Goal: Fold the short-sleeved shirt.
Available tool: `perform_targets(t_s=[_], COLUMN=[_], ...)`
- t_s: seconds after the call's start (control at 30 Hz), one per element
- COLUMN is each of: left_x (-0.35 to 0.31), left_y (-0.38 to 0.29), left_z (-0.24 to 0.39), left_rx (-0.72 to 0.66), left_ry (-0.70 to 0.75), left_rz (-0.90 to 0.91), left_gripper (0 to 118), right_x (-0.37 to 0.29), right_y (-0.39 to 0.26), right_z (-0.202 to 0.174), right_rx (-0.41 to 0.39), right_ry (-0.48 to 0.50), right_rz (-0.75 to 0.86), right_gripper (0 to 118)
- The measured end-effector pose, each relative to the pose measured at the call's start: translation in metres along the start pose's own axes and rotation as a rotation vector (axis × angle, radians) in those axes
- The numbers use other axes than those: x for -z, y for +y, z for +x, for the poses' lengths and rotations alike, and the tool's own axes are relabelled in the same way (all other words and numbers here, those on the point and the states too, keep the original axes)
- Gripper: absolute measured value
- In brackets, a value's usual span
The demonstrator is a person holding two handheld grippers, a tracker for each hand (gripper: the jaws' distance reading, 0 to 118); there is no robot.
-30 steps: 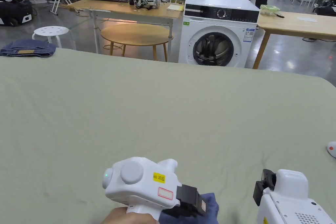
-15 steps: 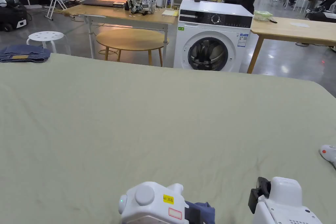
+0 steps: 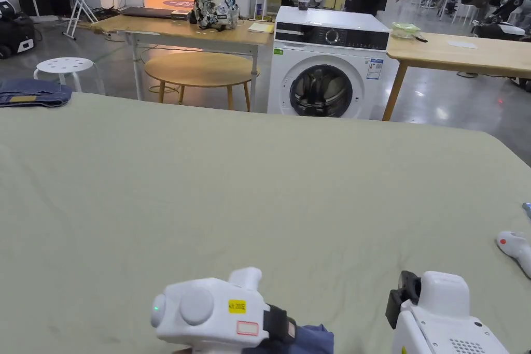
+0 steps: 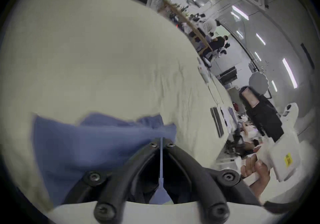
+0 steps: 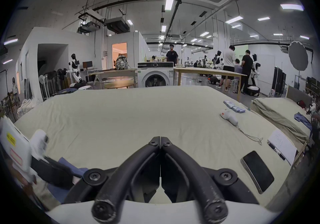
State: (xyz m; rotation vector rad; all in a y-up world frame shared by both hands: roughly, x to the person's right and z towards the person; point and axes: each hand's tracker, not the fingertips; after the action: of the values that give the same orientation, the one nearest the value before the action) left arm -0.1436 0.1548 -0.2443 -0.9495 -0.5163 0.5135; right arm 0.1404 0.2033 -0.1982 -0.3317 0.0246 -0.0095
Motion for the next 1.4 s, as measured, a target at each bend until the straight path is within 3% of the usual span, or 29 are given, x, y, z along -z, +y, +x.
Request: perform_targets(t_s=[0.3, 0.53, 0.9, 1.2, 1.4], left_x=[-0.106, -0.134, -0.15, -0.17, -0.174], left_y=[0.005, -0.011, -0.012, -0.03, -0.046], left_z=[0.002, 0.013, -0.006, -0.021, -0.029], left_rx=[0.343, 0.452, 0.33, 0.335, 0.313], left_ry=[0.469, 0.704, 0.677, 0.676, 0.672], left_rz=[0.563, 0.855, 0.902, 0.865, 0.838], left_gripper=[0, 0, 0, 0, 0], right_x=[0.004, 0.0, -0.014, -0.028, 0.006], right_y=[0.019, 0.031, 0.039, -0.039, -0.086], right_z=[-0.021, -0.035, -0.038, -0.065, -0.093], right_rx=[-0.01, 0.0, -0.03, -0.091, -0.139], right_ry=[0.025, 0.034, 0.035, 0.193, 0.169], right_rz=[0.097, 0.181, 0.224, -0.136, -0.293], right_gripper=[0, 0, 0, 0, 0])
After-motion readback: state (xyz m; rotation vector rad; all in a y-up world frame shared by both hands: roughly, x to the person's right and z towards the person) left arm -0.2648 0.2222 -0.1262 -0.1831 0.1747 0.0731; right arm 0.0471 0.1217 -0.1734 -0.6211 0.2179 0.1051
